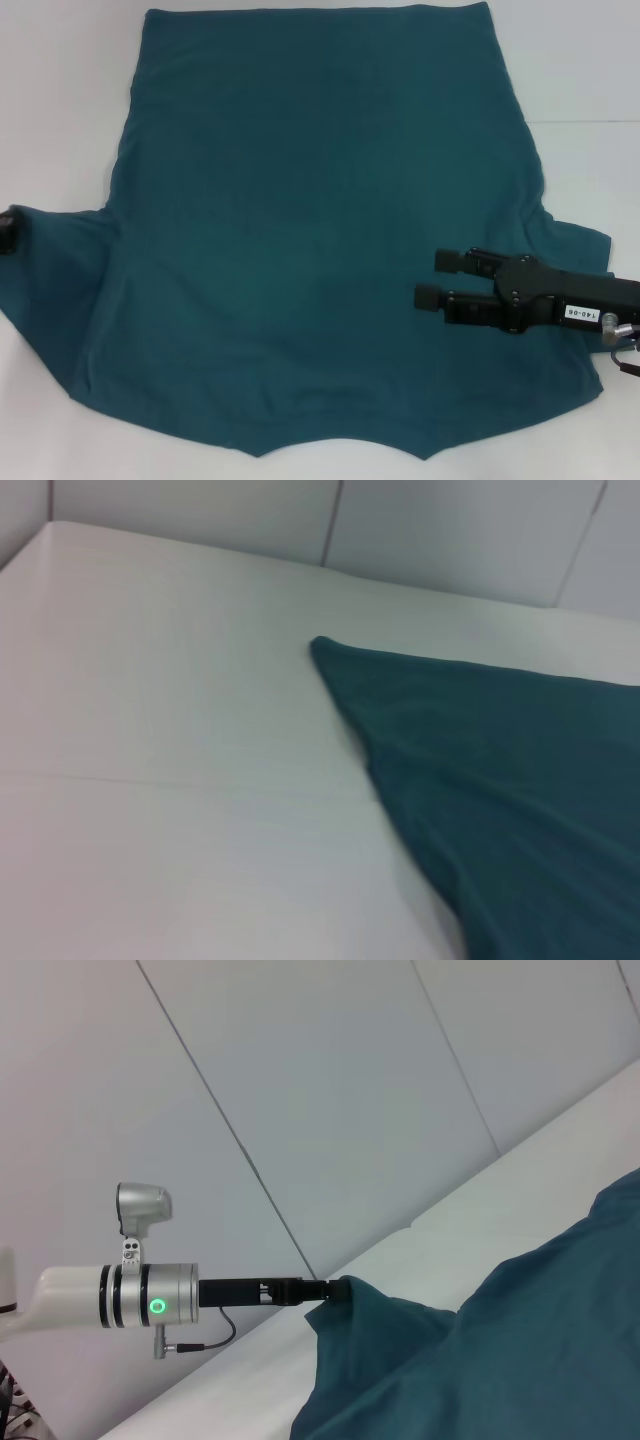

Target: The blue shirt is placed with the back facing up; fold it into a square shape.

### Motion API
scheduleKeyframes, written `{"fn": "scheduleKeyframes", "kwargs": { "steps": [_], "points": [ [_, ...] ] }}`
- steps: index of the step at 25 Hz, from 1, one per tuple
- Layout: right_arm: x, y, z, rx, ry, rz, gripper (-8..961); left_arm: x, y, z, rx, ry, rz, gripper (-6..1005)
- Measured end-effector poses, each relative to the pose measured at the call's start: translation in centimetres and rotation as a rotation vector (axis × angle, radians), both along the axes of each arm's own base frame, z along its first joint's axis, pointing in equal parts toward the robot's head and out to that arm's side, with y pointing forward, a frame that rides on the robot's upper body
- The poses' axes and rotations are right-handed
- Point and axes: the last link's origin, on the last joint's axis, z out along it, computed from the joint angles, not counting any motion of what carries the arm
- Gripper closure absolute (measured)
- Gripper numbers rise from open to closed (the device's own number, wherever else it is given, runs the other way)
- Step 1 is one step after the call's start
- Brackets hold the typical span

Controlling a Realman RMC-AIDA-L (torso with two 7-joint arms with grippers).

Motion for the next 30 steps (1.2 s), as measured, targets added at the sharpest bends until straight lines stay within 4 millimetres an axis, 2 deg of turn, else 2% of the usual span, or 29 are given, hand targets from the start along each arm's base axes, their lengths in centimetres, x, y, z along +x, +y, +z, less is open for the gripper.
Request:
{"fn": "scheduleKeyframes", "kwargs": {
  "steps": [5,12,16,20,22,24,30],
  "points": [
    [0.0,-0.1,0.0,-0.002,0.002,0.002,71,1.5,-0.2,-0.2,-0.050,-0.066,-0.058,911],
    [0.0,-0.2,-0.1,-0.005,-0.001,0.004,74,5.3,-0.8,-0.4,-0.169,-0.225,-0.174,883],
    [0.1,-0.1,-0.1,-0.004,-0.006,0.004,75,6.9,-0.8,-2.5,-0.242,-0.302,-0.201,866],
    [0.1,-0.1,-0.1,-0.003,-0.009,0.008,76,8.1,-0.8,-5.8,-0.296,-0.399,-0.202,850],
    [0.1,-0.1,-0.1,-0.001,-0.010,0.012,77,8.5,-0.8,-6.9,-0.302,-0.453,-0.210,842],
    [0.0,-0.1,-0.1,0.000,-0.011,0.014,78,8.7,-0.8,-7.2,-0.293,-0.476,-0.222,834],
    [0.1,-0.1,0.0,0.006,-0.008,0.011,80,8.6,-1.1,-6.7,-0.259,-0.482,-0.255,611]
  ]
}}
